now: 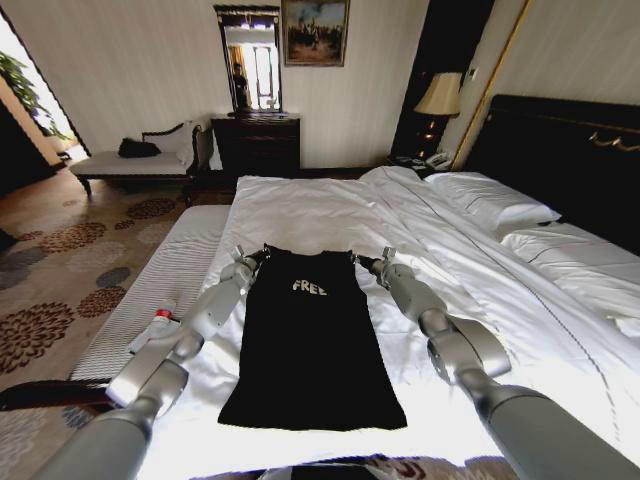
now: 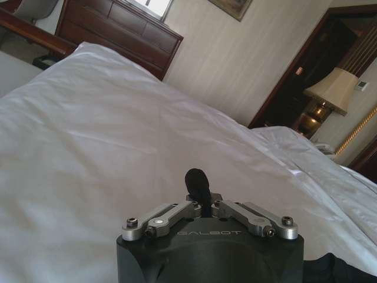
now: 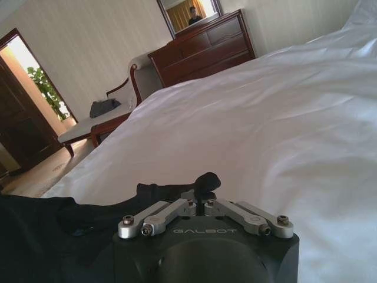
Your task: Fold the clothes on the bed.
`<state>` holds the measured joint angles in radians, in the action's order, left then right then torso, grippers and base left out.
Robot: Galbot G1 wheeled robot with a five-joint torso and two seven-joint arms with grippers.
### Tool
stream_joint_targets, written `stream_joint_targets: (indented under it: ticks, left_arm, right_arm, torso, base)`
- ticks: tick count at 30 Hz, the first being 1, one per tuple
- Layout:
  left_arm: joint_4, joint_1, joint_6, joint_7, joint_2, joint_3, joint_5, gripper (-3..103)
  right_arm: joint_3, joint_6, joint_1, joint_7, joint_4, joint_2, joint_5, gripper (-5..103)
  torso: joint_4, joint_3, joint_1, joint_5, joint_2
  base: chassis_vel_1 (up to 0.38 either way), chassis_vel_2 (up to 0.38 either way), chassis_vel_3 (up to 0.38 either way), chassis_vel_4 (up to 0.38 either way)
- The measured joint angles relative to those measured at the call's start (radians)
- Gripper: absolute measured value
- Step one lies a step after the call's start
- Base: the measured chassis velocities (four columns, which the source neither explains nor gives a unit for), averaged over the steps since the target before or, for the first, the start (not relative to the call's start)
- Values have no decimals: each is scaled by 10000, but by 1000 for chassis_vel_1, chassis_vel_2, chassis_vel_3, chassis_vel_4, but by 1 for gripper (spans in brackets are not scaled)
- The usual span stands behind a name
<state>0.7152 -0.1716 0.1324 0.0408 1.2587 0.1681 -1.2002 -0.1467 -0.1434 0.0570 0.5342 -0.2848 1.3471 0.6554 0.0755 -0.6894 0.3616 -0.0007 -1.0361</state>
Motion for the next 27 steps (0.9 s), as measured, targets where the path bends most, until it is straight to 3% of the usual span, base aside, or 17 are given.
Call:
stream_joint_targets:
  ticks: [15,20,27]
  left_arm:
    - [-995,1299,-44,262,603,341,-77,2]
    - [-618,1046,-116,270,434,331,-51,2]
    - [865,-41,-553,140,-140,-58,-10,2]
  right_arm:
    - [-107,501,-711,-283,439,108,10,1]
    - [-80,719,-596,-257,306,40,8,1]
    - [384,1407,206,-27,-401,-120,302,1]
  torso:
    - [1,1,0,3,0]
    - [0,1,0,0,0]
    - [-4,1,0,2,0]
  base:
    - [0,0,0,0]
    - [0,0,0,0]
    - [0,0,0,0]
